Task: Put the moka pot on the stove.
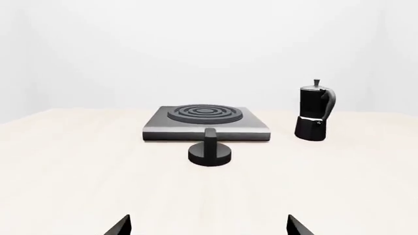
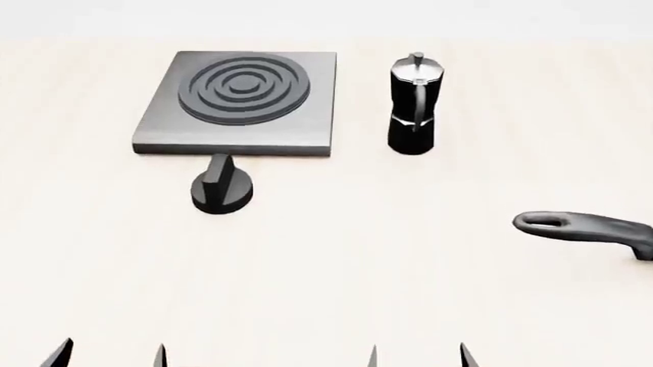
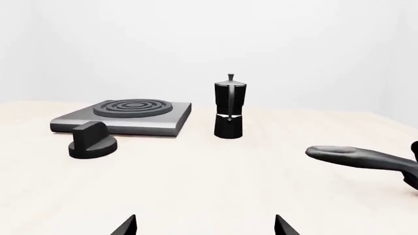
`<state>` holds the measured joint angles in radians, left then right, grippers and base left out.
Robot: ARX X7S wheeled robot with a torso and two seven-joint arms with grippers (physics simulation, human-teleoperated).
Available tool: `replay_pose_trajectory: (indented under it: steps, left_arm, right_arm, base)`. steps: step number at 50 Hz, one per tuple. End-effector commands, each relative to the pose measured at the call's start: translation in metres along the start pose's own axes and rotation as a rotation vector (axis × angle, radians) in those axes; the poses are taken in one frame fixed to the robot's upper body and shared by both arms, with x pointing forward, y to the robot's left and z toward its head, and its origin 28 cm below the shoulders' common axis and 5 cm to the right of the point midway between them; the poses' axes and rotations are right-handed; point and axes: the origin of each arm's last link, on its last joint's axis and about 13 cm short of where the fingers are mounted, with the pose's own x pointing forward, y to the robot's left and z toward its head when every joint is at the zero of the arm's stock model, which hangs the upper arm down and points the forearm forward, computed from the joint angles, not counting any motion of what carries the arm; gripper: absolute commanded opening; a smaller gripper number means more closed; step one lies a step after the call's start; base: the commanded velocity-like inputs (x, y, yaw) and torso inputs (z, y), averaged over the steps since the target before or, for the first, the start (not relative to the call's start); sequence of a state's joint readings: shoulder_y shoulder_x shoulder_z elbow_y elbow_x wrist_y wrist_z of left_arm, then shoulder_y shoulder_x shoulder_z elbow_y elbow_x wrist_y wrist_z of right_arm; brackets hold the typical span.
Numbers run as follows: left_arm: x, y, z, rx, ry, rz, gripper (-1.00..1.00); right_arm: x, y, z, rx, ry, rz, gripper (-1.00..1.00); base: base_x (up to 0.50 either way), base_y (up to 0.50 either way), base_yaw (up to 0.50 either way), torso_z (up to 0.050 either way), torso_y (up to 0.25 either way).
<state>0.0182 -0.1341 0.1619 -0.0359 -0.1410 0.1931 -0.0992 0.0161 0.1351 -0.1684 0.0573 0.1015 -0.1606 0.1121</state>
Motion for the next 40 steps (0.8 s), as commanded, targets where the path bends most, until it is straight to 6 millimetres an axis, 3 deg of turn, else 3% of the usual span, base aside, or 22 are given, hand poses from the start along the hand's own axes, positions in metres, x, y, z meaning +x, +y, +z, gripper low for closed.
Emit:
replay_pose_trajectory:
  steps: [1,40]
  left_arm:
    - [-0.0002,0.0003,0.002,-0.001,-0.009,-0.001,1.0]
    - [-0.0031,0.0,0.0063,0.006,-0.031,-0.002,1.0]
  right_arm:
    - [0.0002,0.0,0.0,0.001,-0.009,0.001,1.0]
    - [0.0005,-0.0001,-0.0001,-0.005,-0.025,-0.008,1.0]
  base:
    - [0.12,0.0,0.0,0.0,0.0]
    - [0.14,0.0,0.0,0.0,0.0]
